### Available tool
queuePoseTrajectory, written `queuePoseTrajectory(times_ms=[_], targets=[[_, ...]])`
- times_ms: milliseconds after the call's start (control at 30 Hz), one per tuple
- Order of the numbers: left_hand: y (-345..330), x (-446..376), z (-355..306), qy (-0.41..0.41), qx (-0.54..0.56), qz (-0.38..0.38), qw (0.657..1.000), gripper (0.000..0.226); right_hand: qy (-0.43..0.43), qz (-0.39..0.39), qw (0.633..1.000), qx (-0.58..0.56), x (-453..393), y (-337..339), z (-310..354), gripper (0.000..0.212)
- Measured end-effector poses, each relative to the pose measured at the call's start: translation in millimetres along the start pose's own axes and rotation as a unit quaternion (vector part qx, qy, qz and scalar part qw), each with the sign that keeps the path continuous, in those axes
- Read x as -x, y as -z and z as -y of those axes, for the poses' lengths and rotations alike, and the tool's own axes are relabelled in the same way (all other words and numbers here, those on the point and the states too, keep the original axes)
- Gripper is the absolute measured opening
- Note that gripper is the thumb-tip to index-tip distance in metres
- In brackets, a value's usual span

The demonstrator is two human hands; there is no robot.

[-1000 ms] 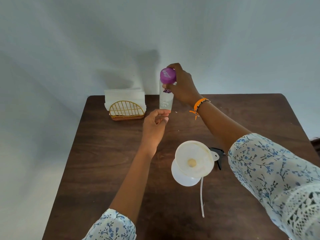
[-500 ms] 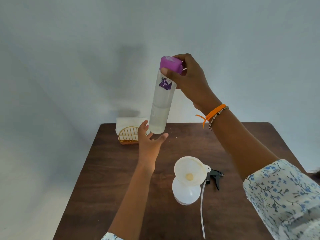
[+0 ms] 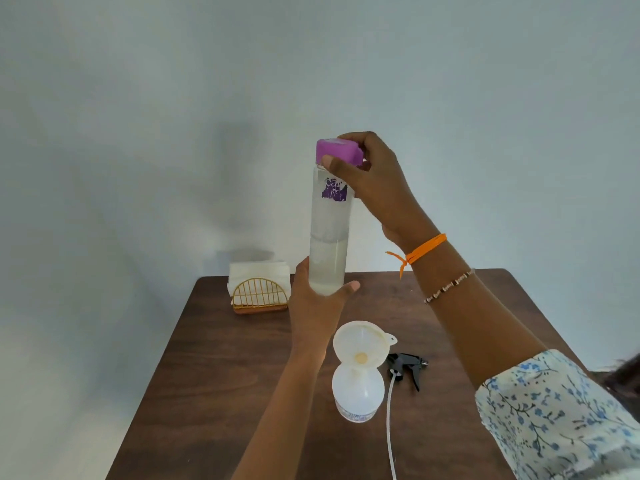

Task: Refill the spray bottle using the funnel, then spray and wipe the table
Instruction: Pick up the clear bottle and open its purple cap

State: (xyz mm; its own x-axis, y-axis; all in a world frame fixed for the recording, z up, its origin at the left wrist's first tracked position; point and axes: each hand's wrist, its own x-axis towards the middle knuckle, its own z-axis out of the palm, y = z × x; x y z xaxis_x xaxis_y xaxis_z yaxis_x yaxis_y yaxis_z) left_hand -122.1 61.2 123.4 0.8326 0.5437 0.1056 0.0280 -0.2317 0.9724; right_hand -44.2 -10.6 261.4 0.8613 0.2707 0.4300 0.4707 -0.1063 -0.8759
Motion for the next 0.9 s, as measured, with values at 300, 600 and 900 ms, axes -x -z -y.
queuePoseTrajectory(times_ms=[300,600,900], targets=[[-3.5,14.5,-8.4,-0.011,-0.051,-0.013,0.999,0.069,0.016,-0.165,0.986,0.03,15.7,-16.6,27.5,0.033],[1.8,19.1,-8.3,-0.027,-0.036,0.006,0.999,0.045,-0.006,-0.099,0.991,-0.089,17.6,-12.4,36.8,0.022],[-3.7,24.1,-3.1,-0.027,-0.043,-0.017,0.999,0.043,-0.036,-0.059,0.986,-0.149,17.0,-3.7,22.8,0.029]])
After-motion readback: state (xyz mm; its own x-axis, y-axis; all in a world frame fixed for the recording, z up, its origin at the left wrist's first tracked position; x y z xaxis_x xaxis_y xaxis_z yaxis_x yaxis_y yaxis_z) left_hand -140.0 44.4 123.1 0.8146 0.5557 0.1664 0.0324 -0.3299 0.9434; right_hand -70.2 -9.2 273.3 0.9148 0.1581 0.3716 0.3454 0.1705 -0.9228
